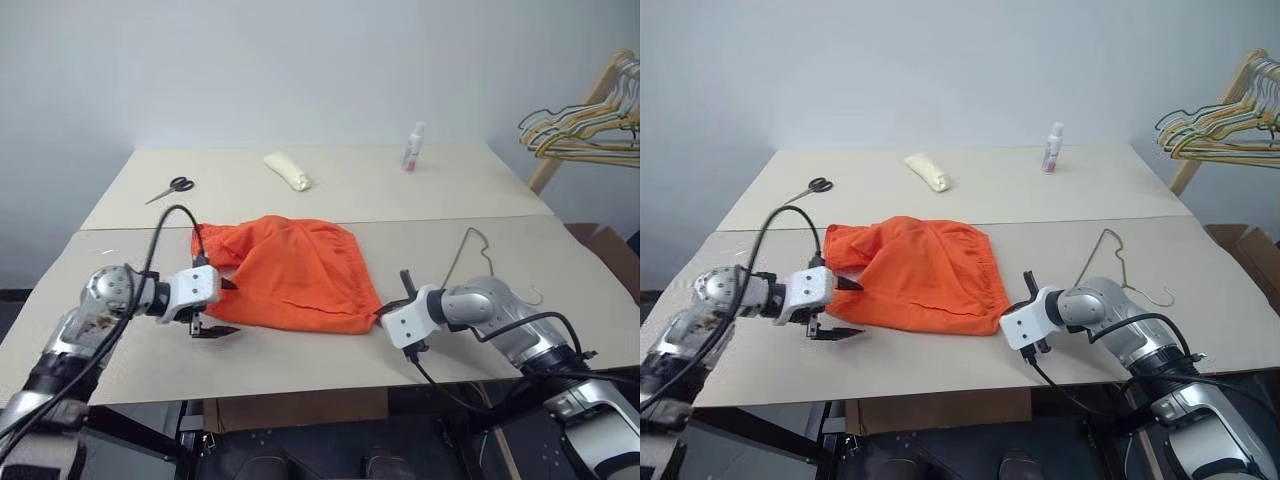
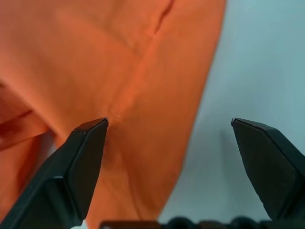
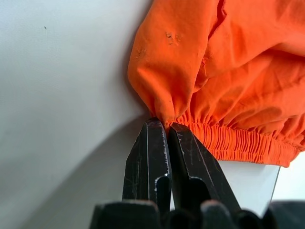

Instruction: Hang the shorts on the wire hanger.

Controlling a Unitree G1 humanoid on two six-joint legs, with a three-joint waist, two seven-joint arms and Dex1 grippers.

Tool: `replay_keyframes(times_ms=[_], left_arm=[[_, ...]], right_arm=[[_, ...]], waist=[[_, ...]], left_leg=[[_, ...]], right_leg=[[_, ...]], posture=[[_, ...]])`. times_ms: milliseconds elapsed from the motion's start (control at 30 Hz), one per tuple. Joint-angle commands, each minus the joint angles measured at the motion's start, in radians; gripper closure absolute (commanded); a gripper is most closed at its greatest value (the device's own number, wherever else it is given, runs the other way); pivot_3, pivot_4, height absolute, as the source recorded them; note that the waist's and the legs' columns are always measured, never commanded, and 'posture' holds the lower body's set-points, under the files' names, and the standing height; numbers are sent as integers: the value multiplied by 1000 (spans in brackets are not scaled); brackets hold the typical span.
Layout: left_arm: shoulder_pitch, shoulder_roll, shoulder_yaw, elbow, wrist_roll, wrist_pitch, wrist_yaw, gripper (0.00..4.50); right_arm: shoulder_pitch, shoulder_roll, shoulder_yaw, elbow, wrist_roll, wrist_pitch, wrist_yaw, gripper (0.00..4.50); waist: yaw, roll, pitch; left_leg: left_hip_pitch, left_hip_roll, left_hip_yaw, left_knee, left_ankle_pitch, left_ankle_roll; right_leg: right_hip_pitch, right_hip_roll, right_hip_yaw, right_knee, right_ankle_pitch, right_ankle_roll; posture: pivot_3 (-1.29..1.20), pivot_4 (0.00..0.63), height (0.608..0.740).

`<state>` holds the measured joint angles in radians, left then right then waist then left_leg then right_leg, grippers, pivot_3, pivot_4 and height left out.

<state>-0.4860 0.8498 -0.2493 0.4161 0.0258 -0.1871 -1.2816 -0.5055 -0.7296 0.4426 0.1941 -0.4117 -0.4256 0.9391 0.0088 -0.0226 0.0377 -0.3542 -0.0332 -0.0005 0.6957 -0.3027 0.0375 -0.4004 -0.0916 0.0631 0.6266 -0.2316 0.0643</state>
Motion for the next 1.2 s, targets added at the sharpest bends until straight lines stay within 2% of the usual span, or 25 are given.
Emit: replay_keyframes(times_ms=[33, 100, 133, 233, 533, 567, 733, 833, 933, 1100, 1133, 1200], left_arm=[[-83, -8, -48, 143, 110, -119, 37, 0], [-118, -19, -60, 209, 149, -145, 73, 0], [-130, -23, -64, 232, 163, -156, 87, 388], [-143, -26, -63, 265, 168, -186, 86, 1179], [-127, -32, -34, 250, 128, -198, 69, 4333], [-123, -31, -31, 244, 124, -196, 70, 4459], [-61, 3, -4, 149, 84, -162, 37, 4459], [20, 44, 37, -16, 47, -44, 28, 4459], [180, 174, 121, -327, -101, 149, -90, 4459], [309, 307, 210, -562, -164, 315, -109, 4459], [290, 298, 207, -566, -154, 324, -85, 4459], [191, 216, 184, -519, -110, 308, 15, 4459]], right_arm=[[-11, -8, -32, -23, -9, 8, -26, 4480], [-9, -9, -33, -28, -11, 13, -30, 4480], [-8, -9, -33, -29, -13, 15, -33, 4500], [-1, -11, -34, -42, -12, 27, -37, 4500], [16, -14, -45, -61, -5, 43, -44, 4500], [18, -13, -47, -64, -4, 46, -46, 4500], [48, -5, -69, -121, 17, 92, -44, 4500], [88, -17, -92, -207, 48, 152, -18, 4500], [194, -104, -148, -428, 203, 271, 124, 4500], [249, -218, -234, -634, 385, 442, 247, 4500], [221, -199, -245, -627, 397, 482, 227, 4500], [125, -129, -251, -558, 382, 552, 154, 4500]], waist=[[-2, 0, 0], [-2, 0, 0], [-3, 0, 0], [-8, 0, 0], [-17, 0, 0], [-17, 0, -1], [-21, 0, -1], [-23, 0, -1], [-24, 0, 0], [-13, 0, 0], [-7, 0, 0], [1, 1, 1]], left_leg=[[0, 0, 0, 0, 0, 0], [1, 0, 0, 0, 0, 0], [1, 0, 0, 0, 0, 0], [1, 0, 0, 0, 0, 0], [0, 0, 0, 1, 0, 0], [0, 0, 0, 1, 0, 0], [-1, 2, 0, 0, 0, 0], [-2, 3, 0, 1, 0, 1], [-8, 6, 0, 1, -1, 1], [-14, 8, 0, 5, -2, 3], [-12, 8, 0, 5, -2, 3], [1, 8, 1, 4, -2, 4]], right_leg=[[0, 0, 0, 0, 0, 0], [1, 0, 0, 1, 0, 0], [1, 0, 0, 1, 0, 0], [1, 0, 0, 1, 0, 0], [0, 0, 1, 2, 0, 0], [-1, 0, 1, 2, 0, 0], [-2, 0, 1, 3, 0, 0], [-2, 0, 1, 3, 0, 0], [-7, 1, 1, 5, 0, 0], [-12, 0, 0, 3, 0, 1], [-9, 1, -1, 3, 0, 1], [3, 1, -1, 2, -1, 1]], posture=[[32, 0, 740], [26, 0, 740], [24, 0, 740], [20, 0, 740], [26, 0, 740], [26, 0, 740], [28, 0, 740], [33, 0, 740], [45, 0, 740], [55, 0, 740], [59, 0, 740], [59, 0, 740]])
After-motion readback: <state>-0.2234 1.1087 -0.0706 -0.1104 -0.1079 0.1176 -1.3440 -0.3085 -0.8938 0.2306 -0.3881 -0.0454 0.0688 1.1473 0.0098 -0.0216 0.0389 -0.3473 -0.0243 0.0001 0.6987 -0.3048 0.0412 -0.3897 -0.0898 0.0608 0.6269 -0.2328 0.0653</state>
